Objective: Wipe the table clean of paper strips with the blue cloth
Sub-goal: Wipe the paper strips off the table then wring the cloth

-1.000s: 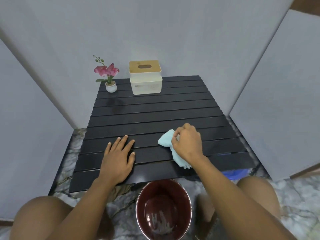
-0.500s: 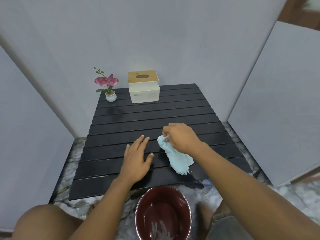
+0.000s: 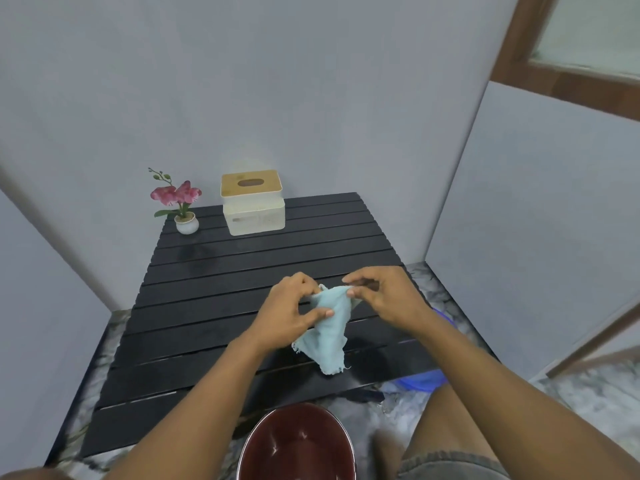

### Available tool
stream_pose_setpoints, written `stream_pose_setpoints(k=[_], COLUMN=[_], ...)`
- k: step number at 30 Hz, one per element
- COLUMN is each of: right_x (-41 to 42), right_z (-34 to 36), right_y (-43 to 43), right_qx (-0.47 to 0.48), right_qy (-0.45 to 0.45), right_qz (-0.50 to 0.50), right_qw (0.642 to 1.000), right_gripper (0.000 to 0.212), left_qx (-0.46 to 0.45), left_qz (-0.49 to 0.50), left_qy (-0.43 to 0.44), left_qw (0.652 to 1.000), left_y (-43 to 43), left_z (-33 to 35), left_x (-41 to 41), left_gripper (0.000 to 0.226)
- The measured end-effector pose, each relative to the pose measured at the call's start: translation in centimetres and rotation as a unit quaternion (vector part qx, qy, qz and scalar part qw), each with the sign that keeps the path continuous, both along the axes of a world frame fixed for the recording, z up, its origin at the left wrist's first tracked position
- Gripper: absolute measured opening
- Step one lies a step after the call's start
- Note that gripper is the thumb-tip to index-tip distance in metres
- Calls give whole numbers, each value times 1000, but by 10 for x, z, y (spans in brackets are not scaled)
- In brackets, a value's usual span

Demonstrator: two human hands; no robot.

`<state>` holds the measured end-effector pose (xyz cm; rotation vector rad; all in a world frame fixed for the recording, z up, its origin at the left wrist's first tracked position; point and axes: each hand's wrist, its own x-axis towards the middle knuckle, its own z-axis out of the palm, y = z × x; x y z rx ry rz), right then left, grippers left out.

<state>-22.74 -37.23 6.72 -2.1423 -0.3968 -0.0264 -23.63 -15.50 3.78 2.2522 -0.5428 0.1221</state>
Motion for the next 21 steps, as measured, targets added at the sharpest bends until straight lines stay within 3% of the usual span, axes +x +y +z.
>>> stream_pose_setpoints(k=[7, 12, 17, 21], right_x=[-3, 0, 2, 5], right_z=[-10, -9, -2, 3], right_y=[2, 5, 8, 8], right_qx=[41, 68, 83, 42], right_qy=[21, 50, 78, 56], right_qz=[17, 45, 68, 73], right_qw=[999, 995, 991, 995], right_gripper=[10, 9, 15, 22], left_qx=[15, 53, -44, -135], left_qz=[-58, -42, -65, -82], left_qy=[48, 87, 170, 250], left_qw=[997, 994, 982, 955], left_y=[3, 18, 33, 43], left_z=[9, 26, 31, 31], left_x=[1, 6, 8, 5], left_gripper=[28, 32, 32, 26])
